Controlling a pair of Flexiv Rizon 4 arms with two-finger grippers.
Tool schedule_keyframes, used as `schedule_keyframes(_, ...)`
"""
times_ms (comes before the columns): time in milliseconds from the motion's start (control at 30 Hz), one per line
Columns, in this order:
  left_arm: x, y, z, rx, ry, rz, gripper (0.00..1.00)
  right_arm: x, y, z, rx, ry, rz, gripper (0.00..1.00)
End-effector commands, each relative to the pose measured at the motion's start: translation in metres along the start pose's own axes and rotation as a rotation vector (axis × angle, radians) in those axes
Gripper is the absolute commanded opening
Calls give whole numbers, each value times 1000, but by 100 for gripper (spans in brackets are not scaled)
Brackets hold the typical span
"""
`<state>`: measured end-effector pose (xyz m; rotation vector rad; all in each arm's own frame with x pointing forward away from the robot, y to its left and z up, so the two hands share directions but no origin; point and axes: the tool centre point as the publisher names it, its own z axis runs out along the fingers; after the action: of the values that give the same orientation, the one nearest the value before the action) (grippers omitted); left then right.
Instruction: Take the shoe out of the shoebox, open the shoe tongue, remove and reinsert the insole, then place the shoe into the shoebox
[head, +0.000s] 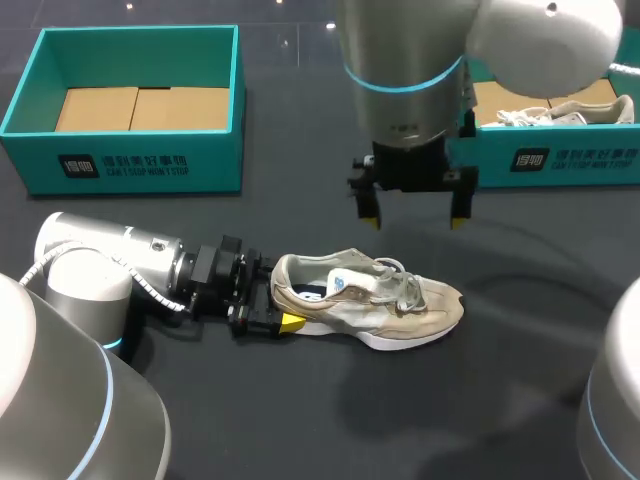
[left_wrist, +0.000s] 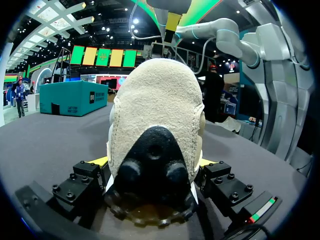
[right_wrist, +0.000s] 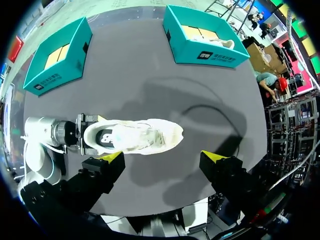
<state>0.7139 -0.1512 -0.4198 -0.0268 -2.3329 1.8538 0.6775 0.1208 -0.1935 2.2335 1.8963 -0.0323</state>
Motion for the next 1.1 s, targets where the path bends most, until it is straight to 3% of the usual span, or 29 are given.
schedule_keyframes(33,-2,2,-1,-1,0,-1,0,41,-9,2,-2,-135,21,100)
schedule_keyframes(500,-2,2,-1,-1,0,-1,0,44,-11,2,4,-129,19,100)
schedule_keyframes(567,-2,2,-1,-1,0,-1,0,65,-19,4,-59,-204,-19,100)
schedule_keyframes(700,-2,2,-1,-1,0,-1,0,90,-28,15,-72,-305,-42,100)
schedule_keyframes(933,-2,2,-1,-1,0,-1,0,97,-32,26,-60,-367,-19,100)
schedule_keyframes(1100,-2,2,-1,-1,0,-1,0,104,-33,39,-54,-352,-23,100)
